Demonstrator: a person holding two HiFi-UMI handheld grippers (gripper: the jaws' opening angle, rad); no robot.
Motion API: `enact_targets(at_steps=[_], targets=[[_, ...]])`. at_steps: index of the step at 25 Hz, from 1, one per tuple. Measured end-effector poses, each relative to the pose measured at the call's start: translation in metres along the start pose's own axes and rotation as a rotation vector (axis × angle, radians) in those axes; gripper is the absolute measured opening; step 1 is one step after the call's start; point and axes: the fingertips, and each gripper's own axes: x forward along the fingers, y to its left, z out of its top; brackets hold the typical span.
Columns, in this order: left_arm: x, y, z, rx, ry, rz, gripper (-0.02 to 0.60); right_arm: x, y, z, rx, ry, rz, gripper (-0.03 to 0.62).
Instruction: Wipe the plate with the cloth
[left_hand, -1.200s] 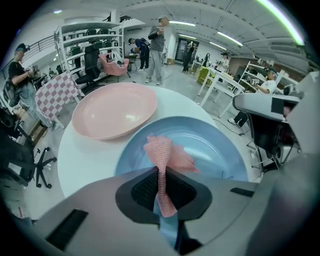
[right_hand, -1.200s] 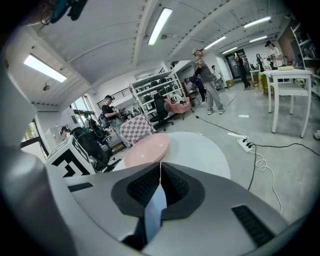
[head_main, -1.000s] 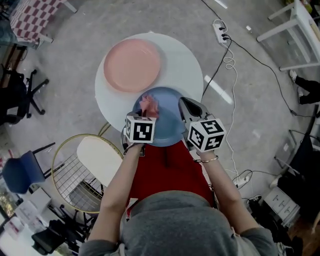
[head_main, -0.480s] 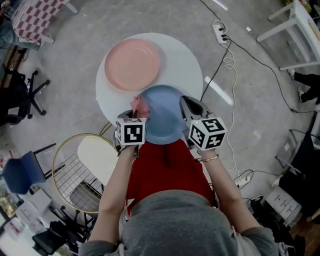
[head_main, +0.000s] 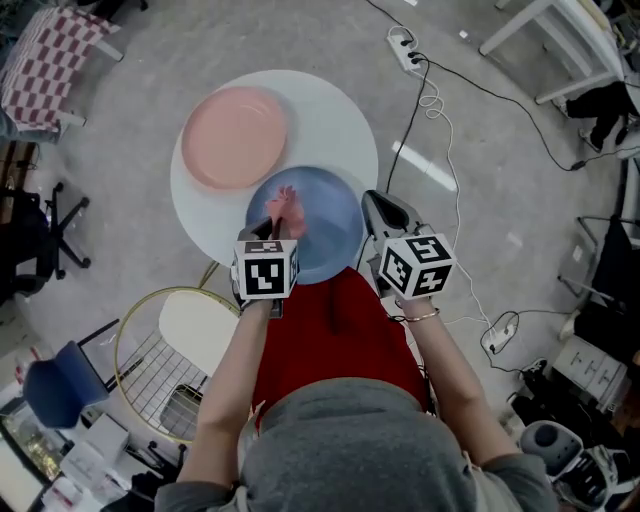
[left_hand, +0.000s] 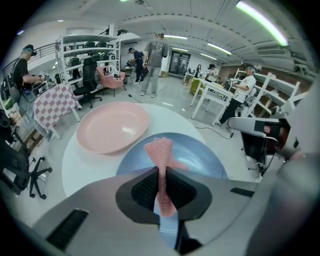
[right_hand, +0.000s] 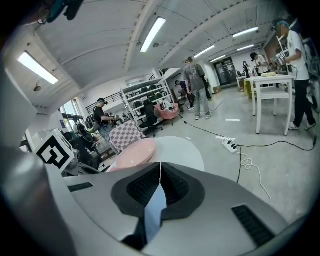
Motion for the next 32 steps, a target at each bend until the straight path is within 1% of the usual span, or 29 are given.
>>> enact_targets(at_steps=[4,7,11,14,19,22,27,32], targets=[[0.011,-0.038,0.01,0.062,-0.003,-0.095,0.029,-0.018,-0.014,-0.003,0.035,-0.03,-0.062,0.029],[0.017,-0.063,0.013,0.092,0.01,-0.161,0.029,-0.032,-0.025,-0.007,0.063,-0.046,-0.109,0.029],[0.027,-0.097,0.011,0.113,0.049,-0.25,0.029,-0.051,-0.043,-0.014,0.099,-0.057,-0.162,0.029],[0.034,-0.114,0.001,0.127,0.097,-0.291,0.029,-0.059,-0.05,-0.019,0.121,-0.062,-0.186,0.029],[0.043,-0.126,-0.026,0.16,0.189,-0.31,0.029,-0.062,-0.056,-0.028,0.14,-0.048,-0.19,0.029],[0.043,-0.124,-0.04,0.191,0.233,-0.299,0.029,-0.056,-0.054,-0.031,0.137,-0.032,-0.174,0.029],[0.037,-0.114,-0.055,0.202,0.254,-0.282,0.029,-0.039,-0.041,-0.029,0.109,-0.007,-0.121,0.029],[0.034,-0.101,-0.067,0.231,0.285,-0.258,0.029,-0.02,-0.025,-0.023,0.07,0.013,-0.057,0.029]])
